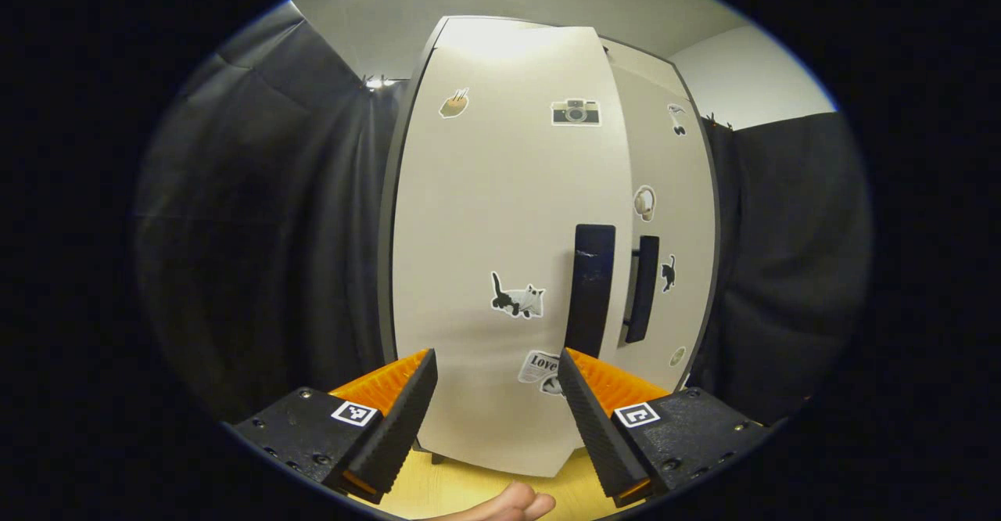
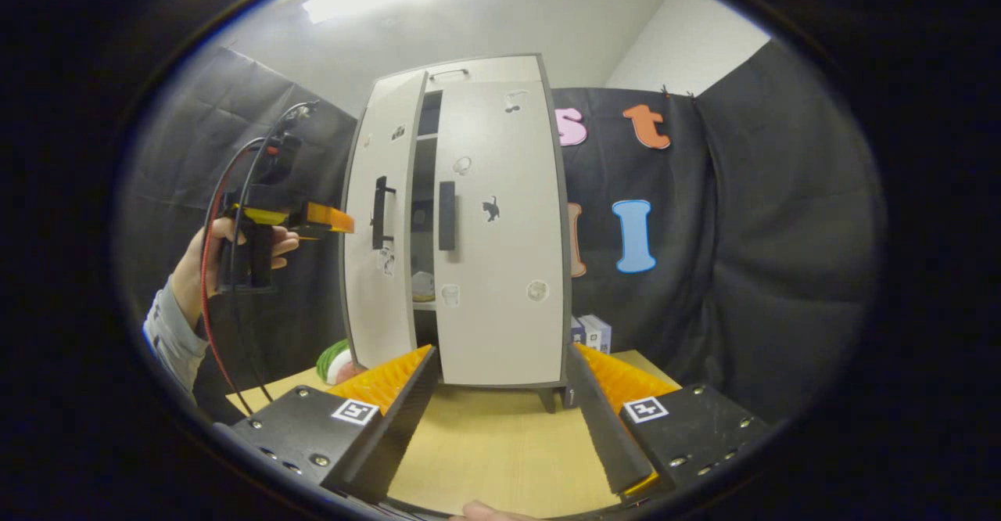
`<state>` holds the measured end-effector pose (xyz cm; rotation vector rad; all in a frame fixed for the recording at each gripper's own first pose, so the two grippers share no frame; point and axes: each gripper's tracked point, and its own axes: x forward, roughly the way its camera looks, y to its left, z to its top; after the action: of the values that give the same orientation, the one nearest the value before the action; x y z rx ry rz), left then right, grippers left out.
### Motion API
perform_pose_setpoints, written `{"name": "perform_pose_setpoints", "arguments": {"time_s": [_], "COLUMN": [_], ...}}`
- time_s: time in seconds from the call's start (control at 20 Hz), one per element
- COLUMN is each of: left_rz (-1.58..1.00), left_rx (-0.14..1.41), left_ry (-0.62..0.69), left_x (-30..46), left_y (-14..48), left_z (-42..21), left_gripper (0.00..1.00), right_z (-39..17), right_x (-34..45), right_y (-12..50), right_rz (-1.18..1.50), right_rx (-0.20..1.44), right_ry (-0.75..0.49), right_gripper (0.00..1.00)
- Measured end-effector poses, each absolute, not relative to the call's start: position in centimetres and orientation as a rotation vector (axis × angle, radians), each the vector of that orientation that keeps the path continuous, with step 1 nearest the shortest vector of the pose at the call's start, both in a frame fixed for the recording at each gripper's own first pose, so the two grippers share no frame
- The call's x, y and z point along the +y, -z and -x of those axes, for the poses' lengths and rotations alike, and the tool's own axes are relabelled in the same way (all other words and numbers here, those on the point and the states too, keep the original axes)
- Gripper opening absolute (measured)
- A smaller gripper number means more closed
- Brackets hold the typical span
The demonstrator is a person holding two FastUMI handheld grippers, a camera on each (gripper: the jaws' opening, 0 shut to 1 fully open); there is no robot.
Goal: Grab one shoe with the right hand and put it into the shoe cabinet, grab the other shoe with the left hand and put it into the shoe cabinet; then close the right door with the right hand and the left door with the left hand.
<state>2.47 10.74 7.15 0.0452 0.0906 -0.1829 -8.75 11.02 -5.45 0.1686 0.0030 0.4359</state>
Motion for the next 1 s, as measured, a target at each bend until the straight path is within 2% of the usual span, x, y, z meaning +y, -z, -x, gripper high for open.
{"name": "perform_pose_setpoints", "arguments": {"time_s": [0.55, 0.6, 0.65, 0.8, 0.85, 1.0], "left_rz": [-0.141, -0.159, -0.169, -0.181, -0.174, -0.137], "left_rx": [0.065, 0.052, 0.050, 0.051, 0.045, 0.047], "left_ry": [0.220, 0.212, 0.205, 0.181, 0.176, 0.223], "left_x": [10.0, 10.1, 10.2, 10.5, 10.5, 9.7], "left_y": [-6.9, -6.8, -6.4, -5.3, -5.0, -3.2], "left_z": [5.6, 6.3, 7.1, 9.6, 10.3, 13.1], "left_gripper": [0.95, 0.99, 0.94, 0.92, 0.97, 0.98], "right_z": [9.6, 9.6, 9.7, 9.9, 10.0, 10.2], "right_x": [11.4, 11.5, 11.6, 11.9, 12.0, 12.2], "right_y": [3.9, 3.8, 3.8, 3.5, 3.4, 3.2], "right_rz": [-0.168, -0.169, -0.167, -0.171, -0.174, -0.184], "right_rx": [-0.020, -0.020, -0.020, -0.022, -0.025, -0.028], "right_ry": [-0.432, -0.432, -0.431, -0.431, -0.432, -0.434], "right_gripper": [0.98, 0.98, 0.98, 0.98, 0.98, 0.98]}}
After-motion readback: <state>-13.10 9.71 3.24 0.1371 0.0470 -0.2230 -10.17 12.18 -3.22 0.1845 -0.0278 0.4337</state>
